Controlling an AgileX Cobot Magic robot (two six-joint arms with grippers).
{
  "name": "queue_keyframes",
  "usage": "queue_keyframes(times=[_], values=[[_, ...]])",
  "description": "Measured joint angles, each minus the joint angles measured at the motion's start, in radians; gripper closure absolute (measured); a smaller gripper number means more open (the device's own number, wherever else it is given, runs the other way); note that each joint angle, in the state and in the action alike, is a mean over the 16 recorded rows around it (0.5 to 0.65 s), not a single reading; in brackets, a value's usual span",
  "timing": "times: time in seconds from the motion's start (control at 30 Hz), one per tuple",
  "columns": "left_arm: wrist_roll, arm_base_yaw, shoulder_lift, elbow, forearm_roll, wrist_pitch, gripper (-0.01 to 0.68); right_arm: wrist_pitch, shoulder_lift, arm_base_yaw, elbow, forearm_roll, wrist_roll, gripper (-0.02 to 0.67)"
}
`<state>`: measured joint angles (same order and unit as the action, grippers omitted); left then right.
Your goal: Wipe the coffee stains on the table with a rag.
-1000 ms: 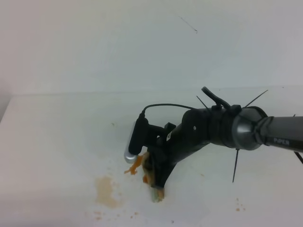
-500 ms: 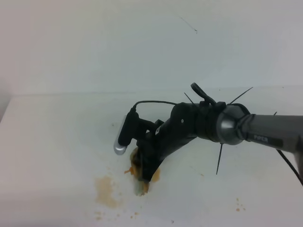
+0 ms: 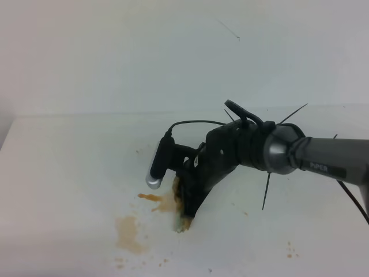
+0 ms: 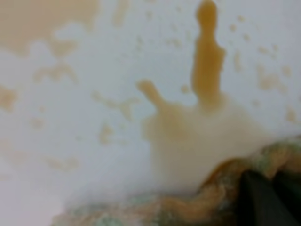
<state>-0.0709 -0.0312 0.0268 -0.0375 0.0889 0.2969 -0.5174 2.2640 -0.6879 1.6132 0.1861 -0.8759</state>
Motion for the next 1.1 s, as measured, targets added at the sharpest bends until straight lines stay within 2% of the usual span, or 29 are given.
queue_keyframes(times=[0.2,0.33,0.53,0.83,1.1], values=[[0.000,0.000,0.000,0.000,0.000,0.000,0.672,-0.018,-0.003,0.009,0.002,-0.104,0.076,0.631],[0.000,0.000,-0.002,0.002,0.000,0.001,0.672,-0.044,-0.005,0.016,0.002,-0.107,0.068,0.631],[0.000,0.000,-0.002,0.002,0.000,0.001,0.672,-0.089,-0.006,0.013,0.003,0.000,-0.020,0.632],[0.000,0.000,0.000,0.000,0.000,0.000,0.672,-0.104,0.001,-0.039,0.024,0.201,-0.167,0.632],[0.000,0.000,0.000,0.000,0.000,0.000,0.672,-0.093,0.030,-0.079,0.122,0.268,-0.195,0.633]])
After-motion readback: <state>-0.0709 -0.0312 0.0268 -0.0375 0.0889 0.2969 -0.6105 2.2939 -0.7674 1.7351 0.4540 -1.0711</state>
